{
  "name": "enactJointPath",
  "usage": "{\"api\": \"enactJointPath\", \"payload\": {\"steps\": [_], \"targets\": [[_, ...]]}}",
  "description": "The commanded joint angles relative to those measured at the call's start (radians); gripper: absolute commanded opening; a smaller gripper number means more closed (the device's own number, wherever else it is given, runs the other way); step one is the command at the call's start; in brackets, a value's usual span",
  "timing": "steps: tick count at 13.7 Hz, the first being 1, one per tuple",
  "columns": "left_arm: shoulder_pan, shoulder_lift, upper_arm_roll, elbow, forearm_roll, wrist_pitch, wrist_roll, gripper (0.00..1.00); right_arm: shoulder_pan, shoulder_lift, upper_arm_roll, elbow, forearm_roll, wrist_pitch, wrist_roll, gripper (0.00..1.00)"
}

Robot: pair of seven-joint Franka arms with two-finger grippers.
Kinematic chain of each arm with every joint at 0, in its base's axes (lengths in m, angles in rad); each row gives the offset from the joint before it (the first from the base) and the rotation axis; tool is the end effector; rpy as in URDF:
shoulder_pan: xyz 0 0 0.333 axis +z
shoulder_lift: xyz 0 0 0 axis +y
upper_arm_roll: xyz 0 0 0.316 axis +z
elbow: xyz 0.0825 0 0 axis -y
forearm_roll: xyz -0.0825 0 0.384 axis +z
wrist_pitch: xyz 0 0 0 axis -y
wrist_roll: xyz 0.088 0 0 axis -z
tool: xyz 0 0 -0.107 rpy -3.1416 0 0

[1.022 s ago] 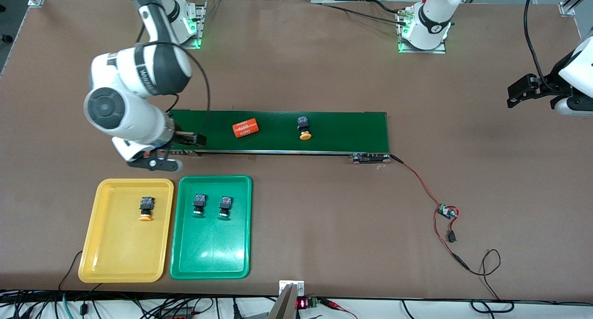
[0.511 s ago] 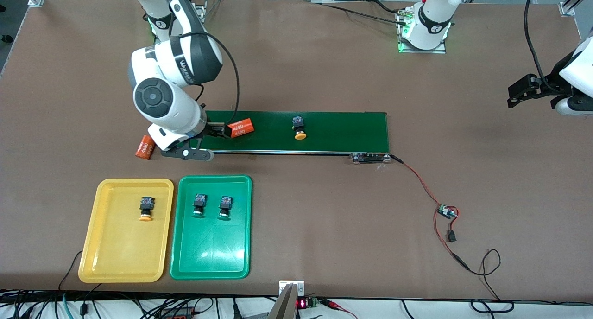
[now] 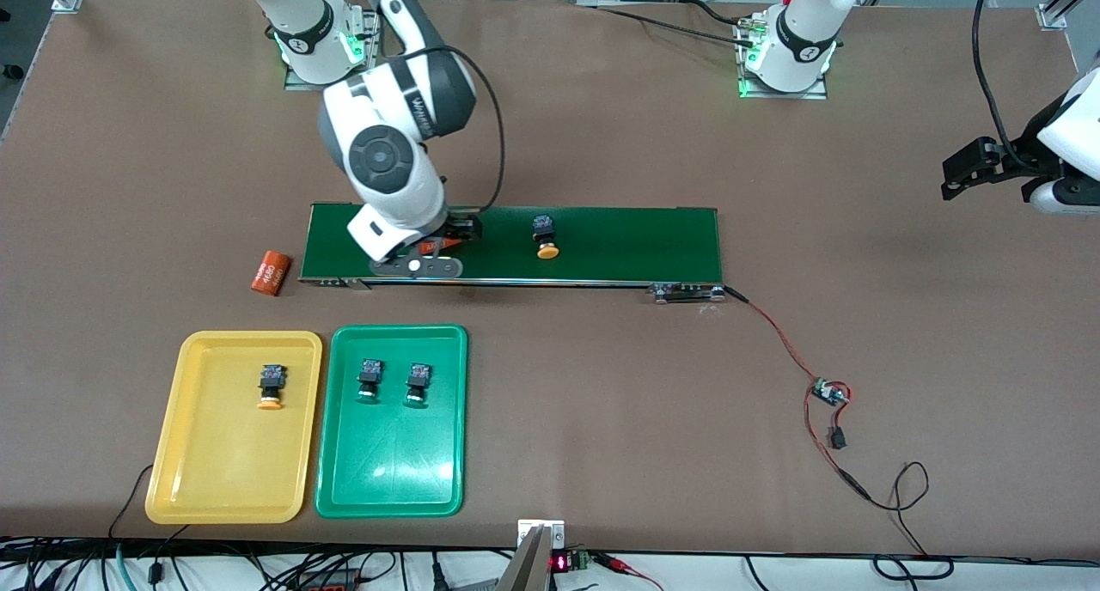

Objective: Sort buttons by color to trays
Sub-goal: 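Grasp the second yellow button on the belt with the right gripper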

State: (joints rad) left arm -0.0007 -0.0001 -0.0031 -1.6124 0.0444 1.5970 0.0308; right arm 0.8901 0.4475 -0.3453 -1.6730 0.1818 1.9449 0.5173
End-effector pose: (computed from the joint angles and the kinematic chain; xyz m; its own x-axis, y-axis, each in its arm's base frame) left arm 0.5559 0.0025 0.6073 0.9992 -0.0357 -0.0167 -0.0364 -0.9984 -0.0438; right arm 0.5372 0.3662 0.3453 0.9907 -0.0349 -0.1318 -0.0268 -0.9977 0.0628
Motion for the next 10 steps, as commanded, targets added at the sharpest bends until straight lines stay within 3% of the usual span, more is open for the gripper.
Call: {"api": "enactJointPath", "payload": {"steps": [1,10], "targets": [[0.004,-0.001,-0.002,0.016,0.003,-0.011,0.017,1.00,0.027,0.010,-0.008,-0.007,0.007,0.031,0.036,1.00],[0.004,-0.001,-0.003,0.016,0.003,-0.011,0.017,1.00,0.110,0.031,-0.006,-0.001,0.008,0.069,0.115,1.00]]}}
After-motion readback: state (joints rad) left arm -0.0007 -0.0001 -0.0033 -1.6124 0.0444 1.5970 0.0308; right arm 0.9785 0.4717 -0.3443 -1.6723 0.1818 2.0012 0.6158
